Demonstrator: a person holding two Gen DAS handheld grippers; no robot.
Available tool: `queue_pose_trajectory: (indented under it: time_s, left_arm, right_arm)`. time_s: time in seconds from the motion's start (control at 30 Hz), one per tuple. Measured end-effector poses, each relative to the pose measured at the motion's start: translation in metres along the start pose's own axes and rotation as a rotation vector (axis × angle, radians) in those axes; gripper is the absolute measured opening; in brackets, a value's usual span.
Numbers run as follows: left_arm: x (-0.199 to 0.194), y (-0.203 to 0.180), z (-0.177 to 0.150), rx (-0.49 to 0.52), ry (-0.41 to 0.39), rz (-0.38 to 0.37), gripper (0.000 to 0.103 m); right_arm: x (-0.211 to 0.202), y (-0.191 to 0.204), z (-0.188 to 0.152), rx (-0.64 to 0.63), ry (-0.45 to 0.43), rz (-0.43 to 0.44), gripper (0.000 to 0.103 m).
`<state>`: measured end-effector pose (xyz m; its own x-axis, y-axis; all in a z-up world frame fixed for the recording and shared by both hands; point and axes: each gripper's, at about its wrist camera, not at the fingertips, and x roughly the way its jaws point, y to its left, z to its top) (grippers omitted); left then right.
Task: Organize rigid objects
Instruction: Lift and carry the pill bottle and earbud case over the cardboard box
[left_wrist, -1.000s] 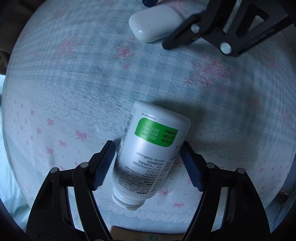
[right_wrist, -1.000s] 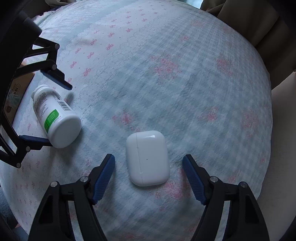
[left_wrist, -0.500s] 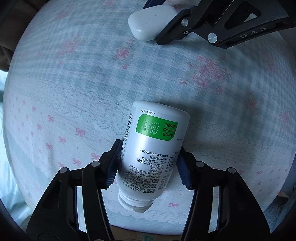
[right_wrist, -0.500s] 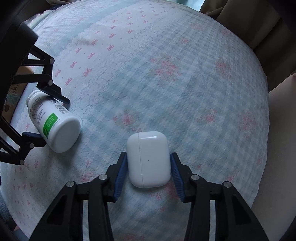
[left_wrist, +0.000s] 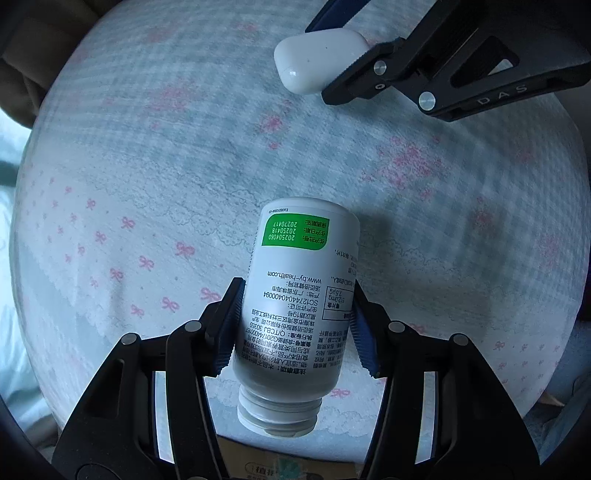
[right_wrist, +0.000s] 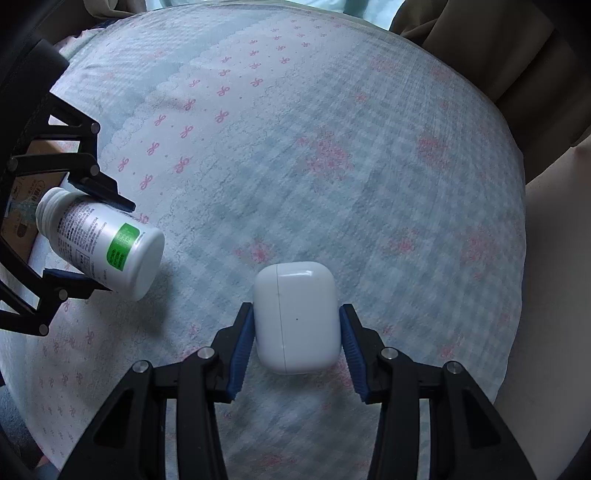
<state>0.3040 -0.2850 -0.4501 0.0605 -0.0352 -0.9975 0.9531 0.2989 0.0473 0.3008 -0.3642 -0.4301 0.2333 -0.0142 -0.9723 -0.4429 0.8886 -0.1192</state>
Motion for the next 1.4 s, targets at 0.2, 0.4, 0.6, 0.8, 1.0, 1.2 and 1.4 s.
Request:
queue_pose_trajectory:
  time_s: [0.2,0.4,0.6,0.8,1.0,1.2,1.4]
  left_arm:
    - [-0.031,0.011,-0.008,-0.047,-0.039,-0.004,0.05]
    - [-0.089,0.027,-0.032,-0.115,-0.101,-0.01,0.05]
    - [-0.153,0.046,-0.068,-0.212,-0.186,-0.006,0.05]
    - [-0.216,0.064,-0.138,-0.33,-0.26,0.03,0.05]
    - [-0.257,0.082,-0.229,-0.447,-0.298,0.075,0.05]
    - [-0.266,0.105,-0.323,-0.566,-0.3,0.093,0.05]
    - [-0.242,0.12,-0.395,-0.63,-0.253,0.111,0.05]
  right_arm:
    - [-0.02,-0.001,0.007,0.017,-0.009,-0.002,0.042]
    - [-0.053,0.009,0.016,0.022,-0.028,-0.012,0.042]
    - [-0.12,0.032,0.04,0.024,-0.069,-0.016,0.042]
    - [-0.192,0.073,0.071,0.057,-0.14,0.006,0.042]
    - [-0.235,0.138,0.103,0.062,-0.194,0.057,0.042]
    - [-0.239,0.208,0.138,0.055,-0.198,0.11,0.042]
    - [-0.218,0.273,0.169,0.035,-0.171,0.15,0.042]
